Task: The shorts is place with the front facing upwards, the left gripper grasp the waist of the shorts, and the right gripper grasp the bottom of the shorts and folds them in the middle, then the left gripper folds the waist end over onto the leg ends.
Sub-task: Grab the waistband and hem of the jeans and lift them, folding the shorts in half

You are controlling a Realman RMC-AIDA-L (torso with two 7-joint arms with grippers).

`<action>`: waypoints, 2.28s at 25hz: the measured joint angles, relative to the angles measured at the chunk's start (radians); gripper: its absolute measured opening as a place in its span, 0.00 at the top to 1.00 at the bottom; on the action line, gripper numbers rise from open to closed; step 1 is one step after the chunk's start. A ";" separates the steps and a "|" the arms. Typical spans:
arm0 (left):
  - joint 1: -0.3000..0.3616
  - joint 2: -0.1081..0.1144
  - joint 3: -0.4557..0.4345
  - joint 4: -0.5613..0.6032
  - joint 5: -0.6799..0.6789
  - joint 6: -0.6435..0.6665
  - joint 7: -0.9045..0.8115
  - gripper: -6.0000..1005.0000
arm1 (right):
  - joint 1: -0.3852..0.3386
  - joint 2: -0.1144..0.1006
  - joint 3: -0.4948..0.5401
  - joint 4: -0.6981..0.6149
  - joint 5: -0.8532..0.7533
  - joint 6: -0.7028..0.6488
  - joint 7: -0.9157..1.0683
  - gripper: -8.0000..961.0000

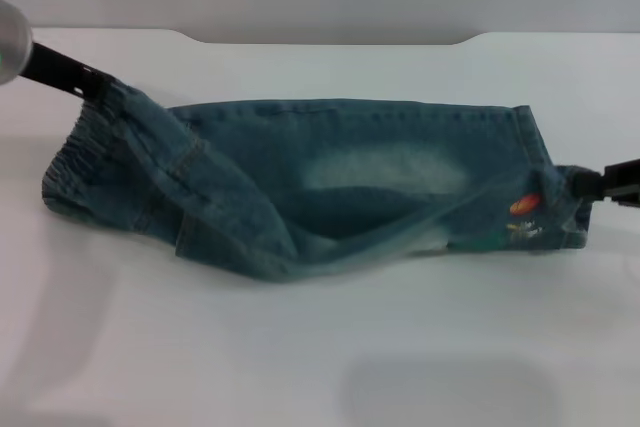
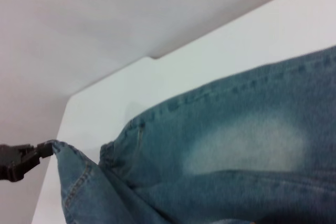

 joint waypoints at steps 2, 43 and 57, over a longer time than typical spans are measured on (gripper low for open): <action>0.006 -0.001 -0.016 0.000 -0.001 0.015 0.004 0.96 | 0.004 0.000 0.014 0.001 0.001 0.000 -0.002 0.93; -0.024 -0.002 -0.107 0.203 -0.014 0.363 -0.020 0.96 | 0.062 -0.022 0.223 0.200 0.049 -0.086 -0.163 0.89; -0.077 0.001 -0.113 0.301 -0.016 0.441 -0.007 0.96 | 0.077 -0.045 0.228 0.280 0.049 -0.151 -0.207 0.88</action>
